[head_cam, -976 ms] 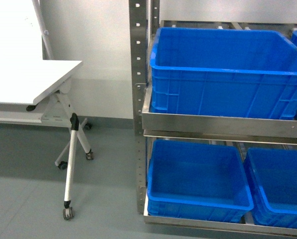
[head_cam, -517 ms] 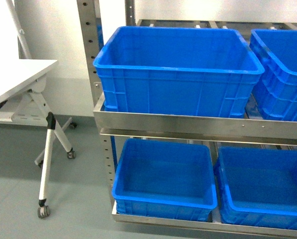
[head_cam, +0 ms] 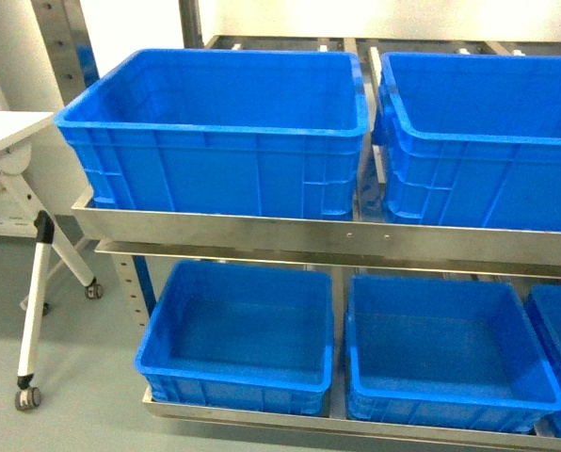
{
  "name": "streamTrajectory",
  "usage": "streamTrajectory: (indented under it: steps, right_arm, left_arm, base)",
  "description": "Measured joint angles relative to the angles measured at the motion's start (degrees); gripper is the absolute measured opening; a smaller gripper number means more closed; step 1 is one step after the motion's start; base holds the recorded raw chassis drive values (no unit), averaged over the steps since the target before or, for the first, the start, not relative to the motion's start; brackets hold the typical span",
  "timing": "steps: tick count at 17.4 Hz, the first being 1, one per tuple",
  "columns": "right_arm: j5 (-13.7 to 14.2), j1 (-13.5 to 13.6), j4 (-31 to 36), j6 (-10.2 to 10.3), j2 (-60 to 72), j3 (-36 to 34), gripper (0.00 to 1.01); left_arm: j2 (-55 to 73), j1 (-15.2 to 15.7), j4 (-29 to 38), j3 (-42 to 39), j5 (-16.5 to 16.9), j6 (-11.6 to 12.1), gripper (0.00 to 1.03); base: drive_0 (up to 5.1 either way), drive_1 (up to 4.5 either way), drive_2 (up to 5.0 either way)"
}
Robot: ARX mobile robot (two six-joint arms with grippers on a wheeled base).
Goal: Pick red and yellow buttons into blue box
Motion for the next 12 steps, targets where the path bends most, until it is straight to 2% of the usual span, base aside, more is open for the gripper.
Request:
streamTrajectory:
  steps: [7, 12]
  right_arm:
    - [0.00, 0.00, -0.09, 0.00, -0.02, 0.00, 0.39]
    - [0.31, -0.02, -0.09, 0.00, 0.00, 0.00, 0.39]
  left_arm:
    - [0.02, -0.04, 0.02, 0.00, 0.13, 0.00, 0.25]
    - [-0.02, -0.15, 0.00, 0.00, 0.17, 0.00, 0.25]
  base:
    - [4.6, -2.23, -2.2]
    - [0.0, 0.00, 0.0]
